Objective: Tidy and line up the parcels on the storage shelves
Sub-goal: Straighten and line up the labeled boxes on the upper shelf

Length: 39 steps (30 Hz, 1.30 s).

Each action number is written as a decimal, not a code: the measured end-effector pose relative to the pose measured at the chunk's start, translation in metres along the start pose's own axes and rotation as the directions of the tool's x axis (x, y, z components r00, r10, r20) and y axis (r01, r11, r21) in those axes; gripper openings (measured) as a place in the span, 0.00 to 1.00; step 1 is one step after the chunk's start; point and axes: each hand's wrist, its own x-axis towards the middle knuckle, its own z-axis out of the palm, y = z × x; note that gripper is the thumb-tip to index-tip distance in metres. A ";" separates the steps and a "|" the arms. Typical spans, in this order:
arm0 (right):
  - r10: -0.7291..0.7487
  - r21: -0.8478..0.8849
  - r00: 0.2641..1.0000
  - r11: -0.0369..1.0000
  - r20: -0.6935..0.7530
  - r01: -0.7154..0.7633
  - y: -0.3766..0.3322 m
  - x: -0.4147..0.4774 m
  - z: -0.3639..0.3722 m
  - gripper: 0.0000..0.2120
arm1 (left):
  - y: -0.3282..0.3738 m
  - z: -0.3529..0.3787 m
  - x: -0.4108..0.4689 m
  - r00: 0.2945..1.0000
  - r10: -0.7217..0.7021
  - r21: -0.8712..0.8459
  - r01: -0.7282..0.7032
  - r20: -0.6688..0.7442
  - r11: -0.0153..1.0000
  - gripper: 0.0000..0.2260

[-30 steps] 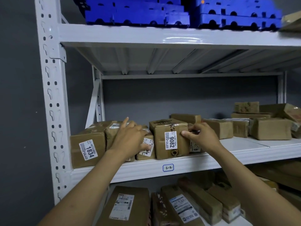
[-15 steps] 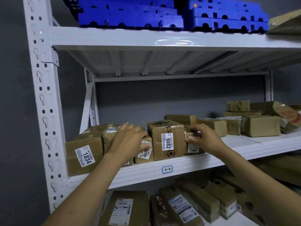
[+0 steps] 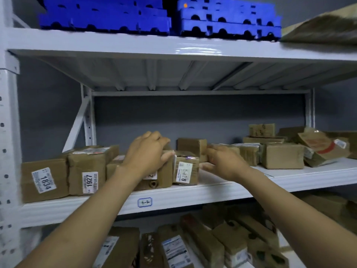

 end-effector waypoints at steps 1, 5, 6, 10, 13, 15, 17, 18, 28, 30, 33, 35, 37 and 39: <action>-0.029 -0.022 1.000 0.999 0.009 0.029 0.014 -0.003 -0.003 0.20 | 0.016 0.004 0.007 1.000 -0.021 -0.007 0.021 0.001 1.000 0.22; -0.080 -0.034 0.995 0.996 0.052 0.082 0.070 -0.019 -0.015 0.15 | 0.081 0.023 0.037 0.998 -0.059 -0.021 0.060 0.029 0.998 0.22; -0.073 -0.045 0.995 0.996 0.068 0.077 0.084 -0.021 -0.016 0.16 | 0.095 0.029 0.044 0.997 -0.073 -0.024 0.074 0.038 0.997 0.21; -0.082 -0.016 0.994 0.996 0.071 0.084 0.138 -0.016 -0.008 0.15 | 0.139 0.059 0.077 0.987 -0.140 -0.078 0.146 0.081 0.986 0.19; -0.099 -0.011 0.994 0.995 0.056 0.099 0.169 -0.001 0.003 0.15 | 0.161 0.083 0.101 0.983 -0.151 -0.090 0.160 0.101 0.983 0.17; -0.104 0.005 0.993 0.995 0.053 0.104 0.183 0.011 0.012 0.14 | 0.167 0.101 0.115 0.976 -0.184 -0.098 0.196 0.118 0.976 0.15; -0.123 0.017 0.991 0.992 0.043 0.123 0.194 0.024 0.024 0.15 | 0.164 0.125 0.129 0.957 -0.237 -0.087 0.253 0.167 0.963 0.16; -0.141 0.011 0.989 0.990 0.032 0.141 0.198 0.031 0.031 0.18 | 0.159 0.138 0.137 0.943 -0.269 -0.073 0.288 0.196 0.955 0.18; -0.257 -0.038 0.966 0.966 0.010 0.257 0.217 0.083 0.067 0.27 | 0.103 0.217 0.209 0.893 -0.365 -0.124 0.406 0.262 0.905 0.26; -0.241 -0.073 0.971 0.968 -0.010 0.239 0.223 0.084 0.068 0.27 | 0.101 0.226 0.221 0.893 -0.339 -0.120 0.387 0.296 0.914 0.26; -0.207 -0.089 0.978 0.975 -0.014 0.205 0.229 0.086 0.068 0.26 | 0.103 0.237 0.228 0.853 -0.327 -0.094 0.395 0.407 0.914 0.25; -0.198 -0.068 0.980 0.978 -0.016 0.196 0.229 0.087 0.069 0.25 | 0.104 0.242 0.226 0.839 -0.350 -0.112 0.430 0.416 0.896 0.22; -0.194 -0.056 0.981 0.980 -0.019 0.193 0.228 0.087 0.071 0.24 | 0.103 0.243 0.222 0.845 -0.392 -0.128 0.462 0.364 0.877 0.17; -0.194 -0.037 0.981 0.980 -0.026 0.193 0.226 0.088 0.073 0.24 | 0.101 0.239 0.218 0.853 -0.446 -0.146 0.494 0.269 0.857 0.11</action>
